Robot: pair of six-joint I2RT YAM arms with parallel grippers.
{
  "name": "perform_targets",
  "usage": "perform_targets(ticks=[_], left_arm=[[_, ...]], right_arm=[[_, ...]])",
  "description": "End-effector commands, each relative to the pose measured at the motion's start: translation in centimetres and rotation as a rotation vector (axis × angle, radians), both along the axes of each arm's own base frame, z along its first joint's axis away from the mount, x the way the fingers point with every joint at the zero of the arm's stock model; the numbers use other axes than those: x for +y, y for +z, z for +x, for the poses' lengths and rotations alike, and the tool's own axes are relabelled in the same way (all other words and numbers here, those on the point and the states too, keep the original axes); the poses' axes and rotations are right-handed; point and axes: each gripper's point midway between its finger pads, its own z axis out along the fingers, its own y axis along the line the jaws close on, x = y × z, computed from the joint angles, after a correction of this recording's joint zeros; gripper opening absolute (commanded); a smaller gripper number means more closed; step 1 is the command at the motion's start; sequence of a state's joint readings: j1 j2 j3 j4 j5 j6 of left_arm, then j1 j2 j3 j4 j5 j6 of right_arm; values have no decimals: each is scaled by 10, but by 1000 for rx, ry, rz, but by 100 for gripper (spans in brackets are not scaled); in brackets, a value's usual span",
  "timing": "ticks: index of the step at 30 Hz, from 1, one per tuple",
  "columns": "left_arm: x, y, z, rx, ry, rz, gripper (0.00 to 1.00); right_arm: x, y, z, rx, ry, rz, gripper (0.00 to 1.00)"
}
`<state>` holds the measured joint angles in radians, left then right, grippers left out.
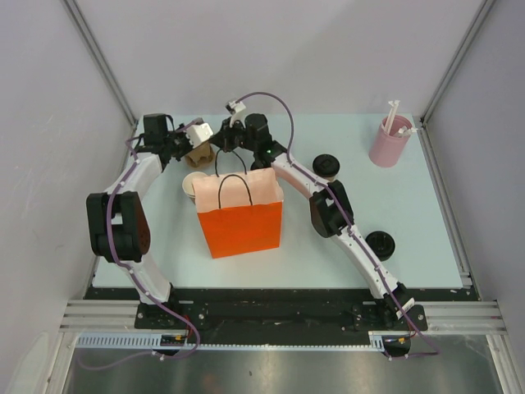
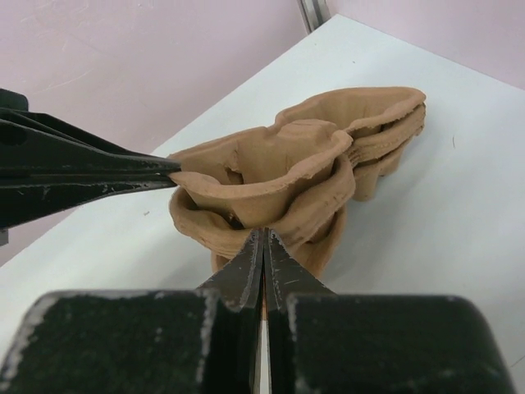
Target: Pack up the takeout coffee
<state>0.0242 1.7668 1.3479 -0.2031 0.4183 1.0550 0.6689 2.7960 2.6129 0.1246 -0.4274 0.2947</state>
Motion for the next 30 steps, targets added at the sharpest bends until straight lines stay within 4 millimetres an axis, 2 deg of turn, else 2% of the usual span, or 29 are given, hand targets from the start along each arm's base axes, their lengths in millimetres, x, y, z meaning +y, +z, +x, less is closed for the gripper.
perform_targets(ticks=[1,3,11,17,22,27,30], left_arm=[[-4,26,-1,-74,-19,9,0],[-5,24,-1,-71,-20,9,0],[-5,30,3,-81,-6,6,0],[-6,33,3,-84,1,-5,0],[-2,44,6,-114,18,0,0],[3,66,15,-164,53,-6,0],[3,73,15,-177,52,-10,0]], right_arm=[[10,52,-6,-104,13,101,0],[11,53,-6,-118,13,105,0],[16,13,-8,-58,16,40,0],[14,-7,-6,-38,-5,-15,0],[11,-23,-8,-20,-3,-71,0],[5,-27,-5,-14,-10,-93,0],[5,-26,-6,-17,-8,-98,0]])
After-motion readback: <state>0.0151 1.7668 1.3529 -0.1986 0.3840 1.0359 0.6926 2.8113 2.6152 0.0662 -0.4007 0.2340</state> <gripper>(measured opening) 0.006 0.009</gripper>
